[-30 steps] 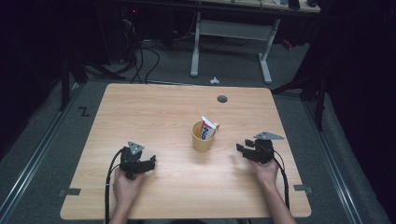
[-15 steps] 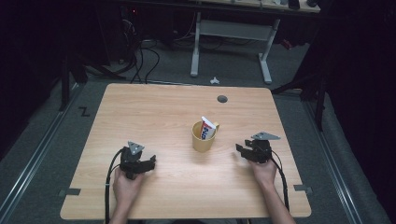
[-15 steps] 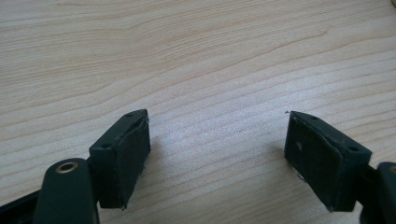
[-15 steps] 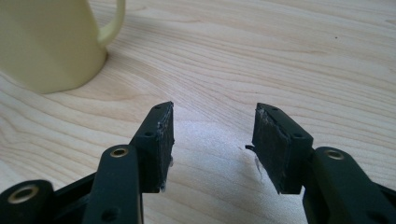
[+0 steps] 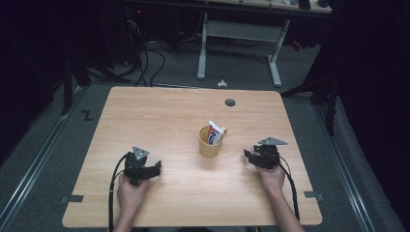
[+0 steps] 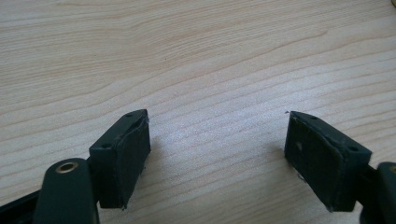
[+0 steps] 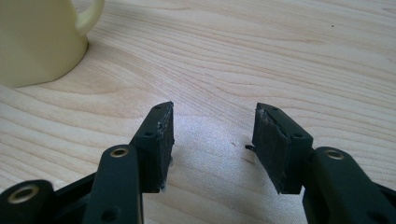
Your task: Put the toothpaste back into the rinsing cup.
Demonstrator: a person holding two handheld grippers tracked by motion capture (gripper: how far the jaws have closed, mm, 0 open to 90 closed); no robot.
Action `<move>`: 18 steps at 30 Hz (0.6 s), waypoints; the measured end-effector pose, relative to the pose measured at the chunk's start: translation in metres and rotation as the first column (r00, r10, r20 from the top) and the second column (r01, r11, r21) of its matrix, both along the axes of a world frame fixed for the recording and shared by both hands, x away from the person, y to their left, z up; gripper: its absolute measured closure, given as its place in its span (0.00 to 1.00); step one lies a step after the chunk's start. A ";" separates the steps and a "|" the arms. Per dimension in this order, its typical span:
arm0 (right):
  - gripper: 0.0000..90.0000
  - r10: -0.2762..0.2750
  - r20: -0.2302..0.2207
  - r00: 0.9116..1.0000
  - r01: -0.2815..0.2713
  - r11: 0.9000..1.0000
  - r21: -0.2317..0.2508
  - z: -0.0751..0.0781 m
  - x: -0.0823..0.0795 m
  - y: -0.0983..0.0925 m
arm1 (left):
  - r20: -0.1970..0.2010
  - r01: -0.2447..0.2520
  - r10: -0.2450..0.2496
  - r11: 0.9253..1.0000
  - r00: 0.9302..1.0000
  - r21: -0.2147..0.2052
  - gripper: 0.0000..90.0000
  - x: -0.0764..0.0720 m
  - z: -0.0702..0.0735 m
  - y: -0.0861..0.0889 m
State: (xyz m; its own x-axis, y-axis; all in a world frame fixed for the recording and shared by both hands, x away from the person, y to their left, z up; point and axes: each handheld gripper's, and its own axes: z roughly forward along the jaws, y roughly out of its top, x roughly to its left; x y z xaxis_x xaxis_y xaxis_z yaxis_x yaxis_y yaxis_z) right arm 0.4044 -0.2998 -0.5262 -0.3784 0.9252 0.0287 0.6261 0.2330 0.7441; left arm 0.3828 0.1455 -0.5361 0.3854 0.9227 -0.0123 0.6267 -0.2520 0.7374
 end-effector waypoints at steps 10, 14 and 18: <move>0.54 -0.004 0.000 1.000 0.004 1.000 -0.019 -0.001 0.001 0.000 | 0.000 0.000 0.000 1.000 1.000 0.000 0.25 0.000 0.000 0.000; 0.54 -0.006 -0.005 1.000 0.006 1.000 -0.022 -0.004 0.001 0.000 | 0.000 0.000 0.000 1.000 1.000 0.000 0.25 0.000 0.000 0.000; 0.53 -0.006 -0.003 1.000 0.005 1.000 -0.031 -0.004 0.002 0.002 | 0.000 0.000 0.000 1.000 1.000 0.000 0.25 0.000 0.000 0.000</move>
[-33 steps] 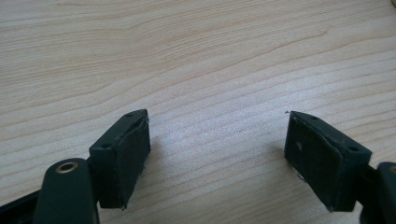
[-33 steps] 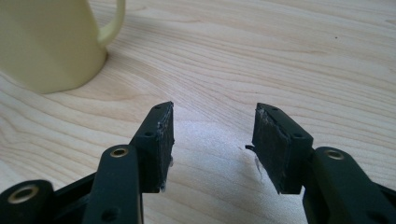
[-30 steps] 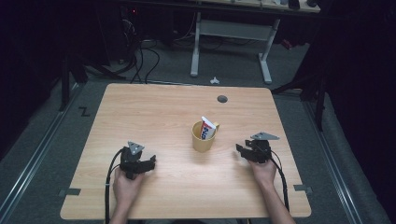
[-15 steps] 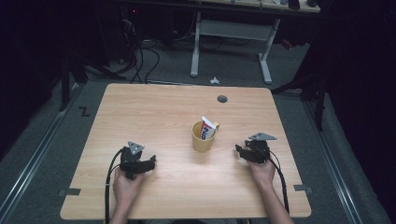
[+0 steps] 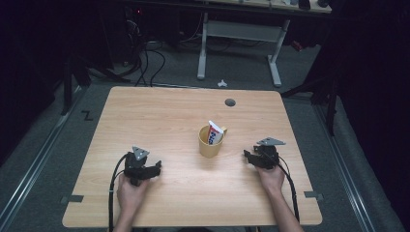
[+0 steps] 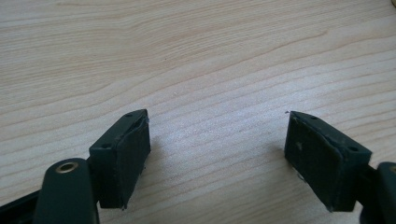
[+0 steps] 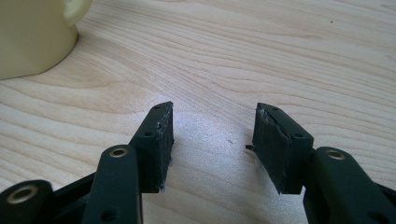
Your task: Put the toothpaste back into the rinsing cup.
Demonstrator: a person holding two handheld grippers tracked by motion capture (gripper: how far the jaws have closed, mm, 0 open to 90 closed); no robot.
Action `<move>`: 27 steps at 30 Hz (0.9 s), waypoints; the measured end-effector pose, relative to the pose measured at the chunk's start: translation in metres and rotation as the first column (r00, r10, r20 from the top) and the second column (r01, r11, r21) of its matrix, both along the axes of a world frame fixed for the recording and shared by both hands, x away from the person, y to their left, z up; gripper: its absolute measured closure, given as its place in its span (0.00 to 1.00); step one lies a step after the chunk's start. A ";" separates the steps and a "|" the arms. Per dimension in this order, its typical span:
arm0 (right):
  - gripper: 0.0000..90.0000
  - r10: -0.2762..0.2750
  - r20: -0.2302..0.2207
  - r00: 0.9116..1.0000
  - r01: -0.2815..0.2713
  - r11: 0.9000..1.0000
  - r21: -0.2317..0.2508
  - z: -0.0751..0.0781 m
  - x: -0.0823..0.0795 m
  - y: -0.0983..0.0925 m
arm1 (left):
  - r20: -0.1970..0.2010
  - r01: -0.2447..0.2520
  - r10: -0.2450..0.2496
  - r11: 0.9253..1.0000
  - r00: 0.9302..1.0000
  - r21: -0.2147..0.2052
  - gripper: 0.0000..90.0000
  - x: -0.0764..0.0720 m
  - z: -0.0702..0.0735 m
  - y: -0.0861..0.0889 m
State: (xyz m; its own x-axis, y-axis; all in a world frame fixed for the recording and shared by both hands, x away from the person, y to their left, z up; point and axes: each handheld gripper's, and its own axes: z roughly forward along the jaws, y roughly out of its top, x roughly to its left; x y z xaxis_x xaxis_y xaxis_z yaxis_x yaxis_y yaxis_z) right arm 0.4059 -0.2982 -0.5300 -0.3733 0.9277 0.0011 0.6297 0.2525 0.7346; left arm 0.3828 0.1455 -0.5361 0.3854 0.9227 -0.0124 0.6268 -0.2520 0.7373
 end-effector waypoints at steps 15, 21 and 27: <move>0.45 0.029 0.000 1.000 -0.029 0.999 -0.025 0.000 -0.004 0.003 | -0.003 0.001 -0.001 1.000 1.000 0.001 0.25 0.000 0.000 0.000; 0.44 0.032 0.000 1.000 -0.032 0.999 -0.025 -0.001 -0.008 0.003 | -0.001 -0.001 0.001 1.000 1.000 0.000 0.25 0.000 0.000 0.000; 0.44 0.032 -0.001 0.999 -0.032 0.999 -0.025 -0.001 -0.009 0.003 | -0.001 -0.001 0.001 1.000 1.000 -0.001 0.26 0.000 0.000 0.000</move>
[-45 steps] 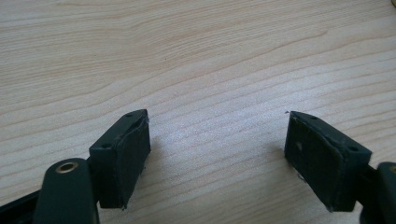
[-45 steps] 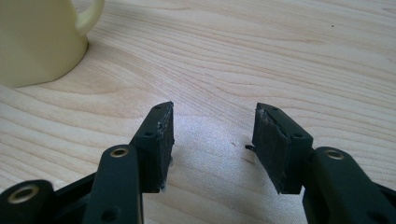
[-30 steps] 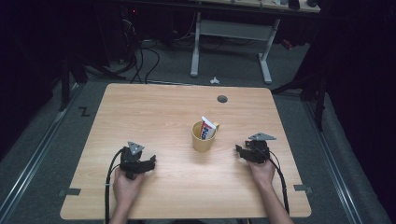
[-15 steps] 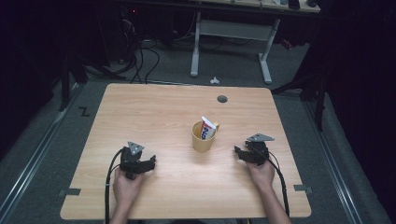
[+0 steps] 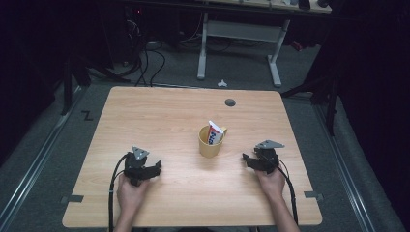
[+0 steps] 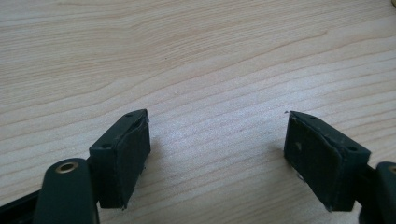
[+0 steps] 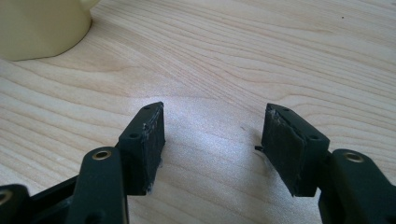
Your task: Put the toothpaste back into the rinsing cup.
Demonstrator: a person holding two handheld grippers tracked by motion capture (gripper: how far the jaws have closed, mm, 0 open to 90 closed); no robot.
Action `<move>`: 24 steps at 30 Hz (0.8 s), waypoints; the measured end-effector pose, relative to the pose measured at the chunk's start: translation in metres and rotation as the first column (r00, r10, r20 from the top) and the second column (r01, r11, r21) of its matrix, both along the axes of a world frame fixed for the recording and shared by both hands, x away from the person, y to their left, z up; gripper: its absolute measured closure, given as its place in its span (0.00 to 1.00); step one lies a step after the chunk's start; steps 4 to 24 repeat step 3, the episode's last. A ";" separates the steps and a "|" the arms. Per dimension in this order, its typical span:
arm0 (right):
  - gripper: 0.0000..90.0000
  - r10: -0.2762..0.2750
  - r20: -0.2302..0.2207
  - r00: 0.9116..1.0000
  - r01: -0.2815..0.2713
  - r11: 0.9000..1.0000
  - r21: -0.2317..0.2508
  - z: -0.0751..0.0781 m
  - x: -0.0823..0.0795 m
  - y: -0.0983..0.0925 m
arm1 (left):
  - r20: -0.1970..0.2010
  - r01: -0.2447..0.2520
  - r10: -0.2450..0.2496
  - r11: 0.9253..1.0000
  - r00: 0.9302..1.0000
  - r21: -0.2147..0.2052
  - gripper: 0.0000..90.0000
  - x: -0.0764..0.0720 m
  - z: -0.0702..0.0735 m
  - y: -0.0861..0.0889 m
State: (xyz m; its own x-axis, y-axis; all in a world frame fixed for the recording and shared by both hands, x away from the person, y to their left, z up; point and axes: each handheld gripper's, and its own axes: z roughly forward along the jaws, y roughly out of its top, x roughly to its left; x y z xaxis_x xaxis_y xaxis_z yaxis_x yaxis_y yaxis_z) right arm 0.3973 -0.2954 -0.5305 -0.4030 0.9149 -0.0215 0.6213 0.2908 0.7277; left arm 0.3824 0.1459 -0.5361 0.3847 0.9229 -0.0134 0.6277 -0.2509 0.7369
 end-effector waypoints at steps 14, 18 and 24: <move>0.44 0.001 0.000 1.000 -0.001 1.000 0.000 0.000 0.000 0.000 | 0.000 0.000 0.000 1.000 1.000 0.000 0.26 0.000 0.000 0.000; 0.44 0.001 0.000 1.000 -0.001 1.000 0.000 0.000 0.000 0.000 | 0.000 0.000 0.000 1.000 1.000 0.000 0.26 0.000 0.000 0.000; 0.44 0.001 0.000 1.000 -0.001 1.000 0.000 0.000 0.000 0.000 | 0.000 0.000 0.000 1.000 1.000 0.000 0.26 0.000 0.000 0.000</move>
